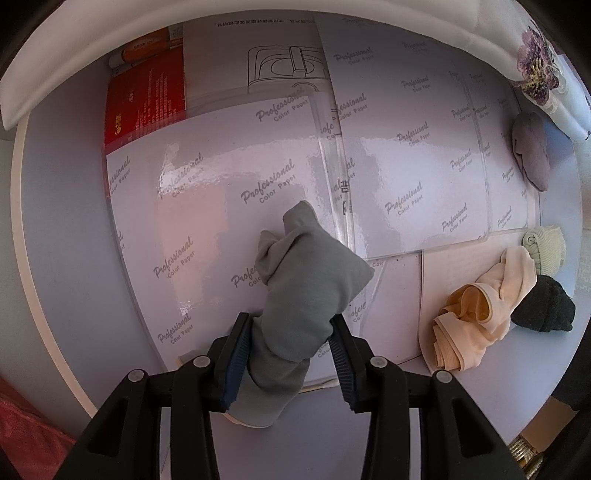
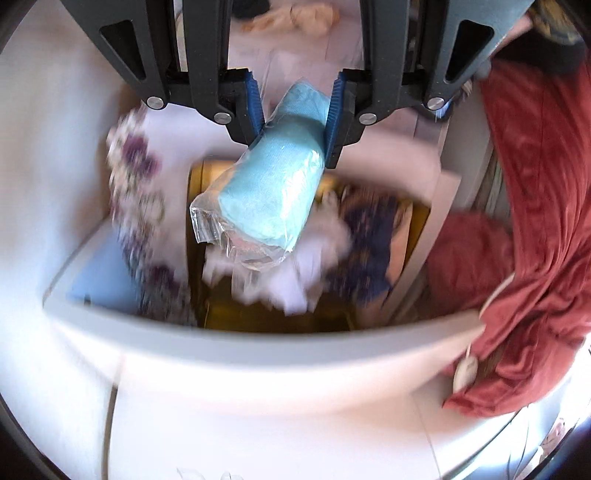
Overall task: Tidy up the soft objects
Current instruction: 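Lift the teal wrapped towel with the right tool and release it into the gold tray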
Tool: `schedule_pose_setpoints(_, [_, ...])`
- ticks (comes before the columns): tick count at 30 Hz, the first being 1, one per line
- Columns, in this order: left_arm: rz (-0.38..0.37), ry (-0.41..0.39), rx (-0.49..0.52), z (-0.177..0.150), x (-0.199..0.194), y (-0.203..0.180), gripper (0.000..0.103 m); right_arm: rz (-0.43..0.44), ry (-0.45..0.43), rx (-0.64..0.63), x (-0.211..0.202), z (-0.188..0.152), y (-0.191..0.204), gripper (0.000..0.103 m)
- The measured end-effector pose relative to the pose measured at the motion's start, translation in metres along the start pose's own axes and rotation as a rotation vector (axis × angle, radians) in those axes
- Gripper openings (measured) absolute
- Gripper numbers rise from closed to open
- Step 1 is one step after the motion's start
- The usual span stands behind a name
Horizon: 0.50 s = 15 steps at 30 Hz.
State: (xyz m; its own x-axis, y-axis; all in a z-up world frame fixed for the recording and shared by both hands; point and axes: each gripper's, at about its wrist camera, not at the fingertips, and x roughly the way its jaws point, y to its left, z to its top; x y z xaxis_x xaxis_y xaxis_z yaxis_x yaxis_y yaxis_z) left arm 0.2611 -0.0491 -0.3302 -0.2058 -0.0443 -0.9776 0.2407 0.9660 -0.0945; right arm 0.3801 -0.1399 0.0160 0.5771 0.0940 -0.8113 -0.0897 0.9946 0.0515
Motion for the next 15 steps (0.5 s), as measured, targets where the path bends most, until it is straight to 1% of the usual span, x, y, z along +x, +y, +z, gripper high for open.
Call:
schedule_pose_setpoints(3, [-0.001, 0.0, -0.001, 0.0, 0.0, 0.0, 0.042, -0.041, -0.009, 0.016, 0.014, 0.022, -0.005, 0.03])
schedule_pose_setpoints(5, [0.0, 0.0, 0.0, 0.0, 0.0, 0.0, 0.042, -0.06, 0.007, 0.02, 0.029, 0.032, -0.007, 0.03])
schedule_pose_setpoints(11, [0.003, 0.0, 0.003, 0.001, 0.0, 0.0, 0.042, -0.124, 0.132, -0.051, 0.084, 0.036, -0.007, 0.03])
schedule_pose_setpoints(15, [0.002, 0.0, 0.001, 0.001, 0.0, 0.0, 0.043, -0.151, 0.185, -0.064, 0.107, 0.038, -0.009, 0.03])
